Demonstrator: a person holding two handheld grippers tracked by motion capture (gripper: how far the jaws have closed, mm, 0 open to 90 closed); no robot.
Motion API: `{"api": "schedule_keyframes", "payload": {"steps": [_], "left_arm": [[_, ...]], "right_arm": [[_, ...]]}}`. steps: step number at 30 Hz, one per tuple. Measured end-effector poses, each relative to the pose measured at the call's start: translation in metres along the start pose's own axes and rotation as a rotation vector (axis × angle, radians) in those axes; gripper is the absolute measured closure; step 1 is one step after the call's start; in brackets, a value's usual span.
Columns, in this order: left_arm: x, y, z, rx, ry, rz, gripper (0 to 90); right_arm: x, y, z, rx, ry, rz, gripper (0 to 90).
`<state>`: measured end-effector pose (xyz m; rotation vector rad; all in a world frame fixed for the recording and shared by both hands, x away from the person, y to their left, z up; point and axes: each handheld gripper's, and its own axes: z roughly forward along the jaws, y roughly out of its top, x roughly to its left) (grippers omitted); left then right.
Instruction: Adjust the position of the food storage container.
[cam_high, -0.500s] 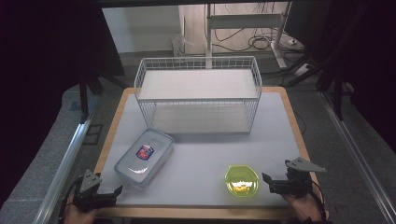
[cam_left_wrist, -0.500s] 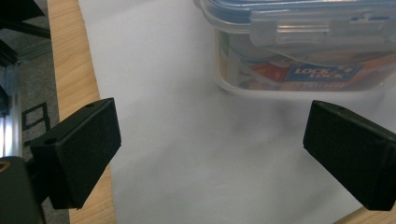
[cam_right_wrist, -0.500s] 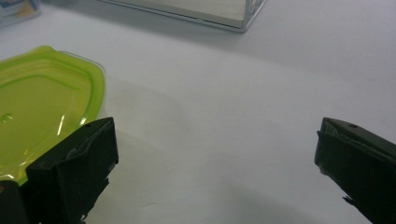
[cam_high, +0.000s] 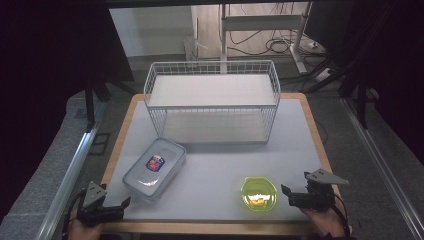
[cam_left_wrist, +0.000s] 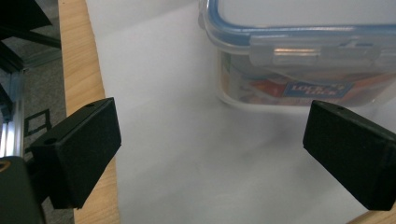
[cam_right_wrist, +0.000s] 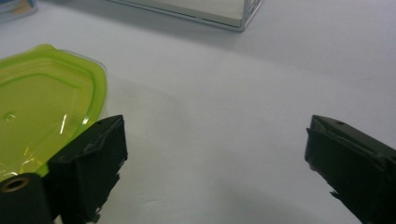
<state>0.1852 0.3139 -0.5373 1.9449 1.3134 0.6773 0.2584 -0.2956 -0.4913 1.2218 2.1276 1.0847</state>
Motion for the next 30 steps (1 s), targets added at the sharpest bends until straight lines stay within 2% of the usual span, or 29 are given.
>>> {"api": "schedule_keyframes", "payload": {"steps": [5, 8, 11, 12, 13, 14, 18, 19, 20, 21, 22, 23, 30], "left_arm": [[0.001, 0.0, -0.002, -0.015, -0.004, -0.013, 4.2], [0.0, 0.001, -0.003, -0.029, -0.002, -0.01, 4.3], [-0.001, 0.002, -0.004, -0.04, -0.011, -0.018, 4.6], [-0.001, 0.003, -0.004, -0.042, -0.014, -0.02, 4.7], [-0.001, 0.003, -0.004, -0.045, -0.018, -0.023, 4.8], [-0.001, 0.003, -0.004, -0.046, -0.02, -0.025, 4.8], [-0.002, 0.003, -0.004, -0.044, -0.017, -0.023, 5.0], [-0.002, 0.003, -0.004, -0.044, -0.017, -0.024, 5.0], [-0.002, 0.003, -0.004, -0.043, -0.017, -0.023, 5.1], [-0.002, 0.004, -0.004, -0.042, -0.018, -0.021, 5.1], [-0.002, 0.004, -0.004, -0.04, -0.017, -0.019, 5.2], [-0.002, 0.004, -0.004, -0.038, -0.016, -0.018, 5.2], [-0.003, 0.005, -0.004, -0.045, -0.026, -0.035, 5.5]], "right_arm": [[0.001, 0.004, -0.007, -0.019, 0.022, 0.028, 19.2], [0.005, 0.009, -0.012, -0.014, 0.043, 0.033, 31.3], [0.012, 0.013, -0.016, -0.001, 0.075, 0.014, 49.8], [0.018, 0.015, -0.019, 0.007, 0.086, -0.004, 62.6], [0.022, 0.016, -0.02, 0.01, 0.093, -0.015, 68.2], [0.022, 0.016, -0.02, 0.01, 0.093, -0.015, 68.2], [0.038, 0.021, -0.028, -0.006, 0.128, -0.038, 85.6], [0.043, 0.022, -0.03, -0.01, 0.141, -0.047, 87.7], [0.054, 0.024, -0.032, -0.011, 0.178, -0.055, 89.8], [0.054, 0.024, -0.032, -0.011, 0.178, -0.055, 89.8], [0.066, 0.025, -0.031, -0.003, 0.213, -0.07, 89.9], [0.066, 0.025, -0.031, -0.003, 0.213, -0.07, 89.9], [0.105, 0.023, -0.013, 0.049, 0.302, -0.127, 89.9]]}}
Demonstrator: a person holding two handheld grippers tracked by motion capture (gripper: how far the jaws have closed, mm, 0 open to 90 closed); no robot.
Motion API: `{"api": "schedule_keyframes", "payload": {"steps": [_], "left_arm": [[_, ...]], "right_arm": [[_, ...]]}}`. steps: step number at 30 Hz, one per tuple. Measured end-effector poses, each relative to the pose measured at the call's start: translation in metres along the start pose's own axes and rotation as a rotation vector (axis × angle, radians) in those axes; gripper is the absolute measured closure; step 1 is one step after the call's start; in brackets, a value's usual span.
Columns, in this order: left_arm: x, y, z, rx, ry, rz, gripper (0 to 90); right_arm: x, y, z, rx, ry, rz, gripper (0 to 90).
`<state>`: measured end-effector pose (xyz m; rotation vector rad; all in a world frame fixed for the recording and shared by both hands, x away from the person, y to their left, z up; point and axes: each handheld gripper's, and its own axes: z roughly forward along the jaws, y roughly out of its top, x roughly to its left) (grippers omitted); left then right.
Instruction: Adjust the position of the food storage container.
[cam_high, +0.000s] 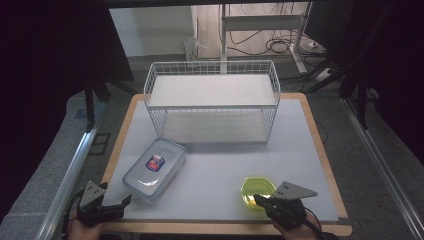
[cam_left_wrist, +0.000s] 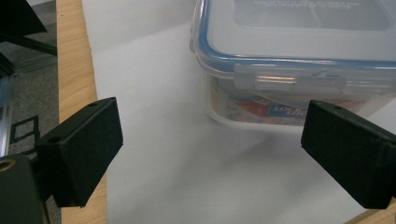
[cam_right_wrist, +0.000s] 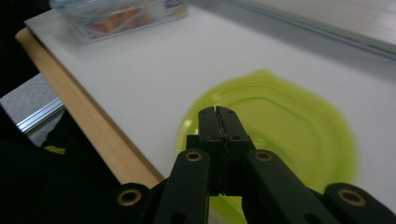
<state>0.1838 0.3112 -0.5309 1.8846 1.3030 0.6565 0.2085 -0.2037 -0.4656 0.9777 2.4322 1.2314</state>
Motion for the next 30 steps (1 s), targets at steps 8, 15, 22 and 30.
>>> {"api": "schedule_keyframes", "payload": {"steps": [8, 15, 22, 30], "left_arm": [[-0.001, 0.0, 0.001, 0.019, 0.004, 0.018, 5.7], [-0.002, 0.0, 0.002, 0.025, 0.0, 0.024, 5.8], [-0.002, 0.0, 0.002, 0.031, 0.001, 0.027, 5.8], [-0.003, 0.0, 0.003, 0.036, 0.0, 0.03, 5.9]], "right_arm": [[0.026, 0.0, 0.031, 0.064, 0.046, -0.044, 90.0], [0.028, -0.002, 0.04, 0.1, -0.013, -0.061, 90.0], [0.018, -0.006, 0.038, 0.104, -0.049, -0.039, 90.0], [-0.003, -0.012, 0.032, 0.109, -0.106, 0.007, 90.0]]}}
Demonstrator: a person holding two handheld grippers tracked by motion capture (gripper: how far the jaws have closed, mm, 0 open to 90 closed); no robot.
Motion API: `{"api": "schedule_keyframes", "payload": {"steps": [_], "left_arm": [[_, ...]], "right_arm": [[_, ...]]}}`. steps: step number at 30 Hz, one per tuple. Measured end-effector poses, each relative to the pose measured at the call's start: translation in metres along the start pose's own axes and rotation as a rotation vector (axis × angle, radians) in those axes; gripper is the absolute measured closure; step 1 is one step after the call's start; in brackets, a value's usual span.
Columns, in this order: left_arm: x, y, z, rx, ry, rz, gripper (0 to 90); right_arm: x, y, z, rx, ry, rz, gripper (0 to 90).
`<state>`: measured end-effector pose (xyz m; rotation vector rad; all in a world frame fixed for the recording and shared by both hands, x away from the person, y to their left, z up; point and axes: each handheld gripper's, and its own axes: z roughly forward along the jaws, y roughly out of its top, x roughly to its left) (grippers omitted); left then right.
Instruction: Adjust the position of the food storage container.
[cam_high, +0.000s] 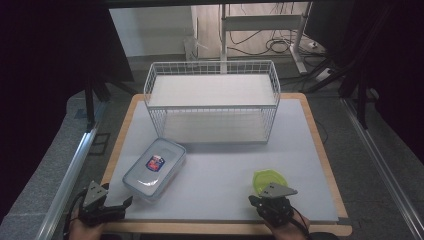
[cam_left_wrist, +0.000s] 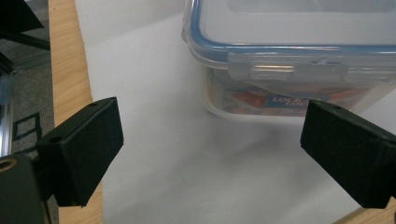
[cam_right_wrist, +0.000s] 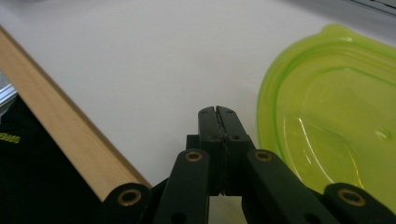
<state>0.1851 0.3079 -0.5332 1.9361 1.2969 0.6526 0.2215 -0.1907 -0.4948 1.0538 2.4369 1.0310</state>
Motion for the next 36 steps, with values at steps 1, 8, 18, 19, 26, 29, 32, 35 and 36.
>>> {"api": "schedule_keyframes", "payload": {"steps": [1, 8, 18, 19, 26, 29, 32, 35, 36], "left_arm": [[0.0, 0.0, 0.0, 0.002, 0.0, 0.002, 5.9], [0.0, 0.0, 0.0, 0.006, -0.001, 0.005, 5.9], [-0.001, 0.0, 0.001, 0.008, -0.001, 0.008, 5.9], [-0.001, 0.0, 0.001, 0.009, -0.001, 0.009, 5.9], [0.0, 0.0, 0.001, 0.017, 0.003, 0.005, 6.0], [0.001, 0.0, 0.001, 0.027, 0.006, -0.001, 6.0], [0.002, 0.0, 0.001, 0.04, -0.009, -0.023, 5.1], [0.002, 0.003, 0.001, 0.066, -0.018, -0.044, 7.7], [0.001, 0.004, 0.002, 0.071, -0.004, -0.039, 11.8]], "right_arm": [[-0.002, -0.001, 0.0, 0.0, -0.007, 0.004, 90.0], [-0.014, -0.005, 0.0, 0.008, -0.046, 0.022, 90.0], [-0.032, -0.011, 0.0, 0.025, -0.105, 0.056, 90.0], [-0.034, -0.011, 0.001, 0.023, -0.111, 0.063, 90.0], [-0.051, -0.012, 0.0, 0.018, -0.156, 0.105, 90.0], [-0.054, -0.012, 0.0, 0.019, -0.163, 0.118, 90.0], [-0.052, -0.012, 0.0, 0.017, -0.148, 0.108, 89.9], [-0.045, -0.01, -0.001, 0.01, -0.131, 0.078, 89.8], [-0.043, -0.01, -0.001, 0.009, -0.126, 0.071, 89.7]]}}
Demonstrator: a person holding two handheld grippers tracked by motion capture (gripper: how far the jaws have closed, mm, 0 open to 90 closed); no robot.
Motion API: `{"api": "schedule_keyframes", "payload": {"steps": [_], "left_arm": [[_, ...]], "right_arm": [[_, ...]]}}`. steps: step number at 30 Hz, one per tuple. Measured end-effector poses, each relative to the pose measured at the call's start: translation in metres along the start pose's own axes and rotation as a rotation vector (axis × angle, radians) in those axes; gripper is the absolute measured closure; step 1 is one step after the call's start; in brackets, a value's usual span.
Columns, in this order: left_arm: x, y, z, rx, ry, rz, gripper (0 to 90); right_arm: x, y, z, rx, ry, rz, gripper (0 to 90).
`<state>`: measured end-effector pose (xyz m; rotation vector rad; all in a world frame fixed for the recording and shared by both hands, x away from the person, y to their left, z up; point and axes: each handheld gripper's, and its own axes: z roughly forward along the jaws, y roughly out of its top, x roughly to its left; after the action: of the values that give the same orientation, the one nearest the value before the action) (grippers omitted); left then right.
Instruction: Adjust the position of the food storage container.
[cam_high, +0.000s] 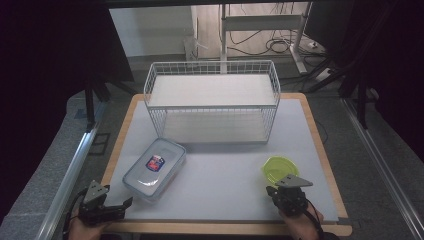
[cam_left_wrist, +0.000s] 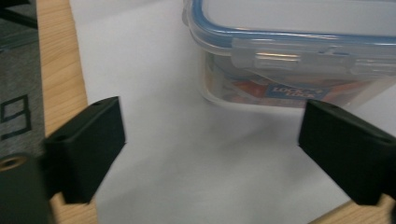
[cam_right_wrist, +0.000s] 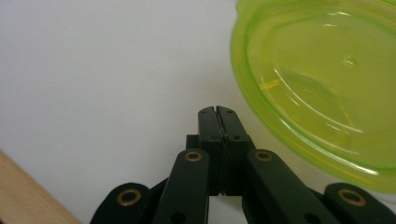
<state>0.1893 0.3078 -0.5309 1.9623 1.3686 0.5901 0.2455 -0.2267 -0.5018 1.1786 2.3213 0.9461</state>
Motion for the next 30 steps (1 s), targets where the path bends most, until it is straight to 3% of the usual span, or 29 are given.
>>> {"api": "schedule_keyframes", "payload": {"steps": [5, 7, 9, 11, 13, 15, 17, 21, 25, 30], "left_arm": [[0.011, 0.01, 0.004, -0.002, 0.025, -0.046, 44.7], [0.026, 0.015, 0.015, 0.007, 0.042, -0.061, 59.4], [0.031, 0.018, 0.019, 0.014, 0.055, -0.062, 62.1], [0.039, 0.024, 0.027, 0.01, 0.028, -0.067, 73.5], [0.042, 0.029, 0.033, 0.006, -0.028, -0.059, 77.0], [0.037, 0.033, 0.037, 0.01, -0.089, -0.036, 80.4], [0.031, 0.034, 0.038, 0.033, -0.099, -0.011, 85.7], [0.021, 0.032, 0.038, 0.06, -0.17, -0.004, 87.0], [-0.002, 0.033, 0.039, 0.083, -0.242, 0.046, 87.2], [-0.034, 0.039, 0.041, 0.11, -0.294, 0.1, 87.4]], "right_arm": [[0.006, 0.002, -0.003, -0.022, 0.022, -0.016, 89.6], [0.008, 0.003, -0.003, -0.026, 0.034, -0.018, 89.6], [0.008, 0.004, -0.003, -0.026, 0.036, -0.02, 89.6], [0.011, 0.005, -0.002, -0.029, 0.048, -0.023, 89.6], [0.012, 0.005, -0.002, -0.032, 0.052, -0.025, 89.6], [0.013, 0.006, -0.002, -0.035, 0.058, -0.024, 89.6], [0.014, 0.007, -0.002, -0.038, 0.066, -0.022, 89.6], [0.018, 0.008, -0.001, -0.043, 0.085, -0.022, 89.6], [0.022, 0.01, -0.001, -0.046, 0.102, -0.027, 89.6], [0.028, 0.011, 0.002, -0.042, 0.129, -0.038, 89.5]]}}
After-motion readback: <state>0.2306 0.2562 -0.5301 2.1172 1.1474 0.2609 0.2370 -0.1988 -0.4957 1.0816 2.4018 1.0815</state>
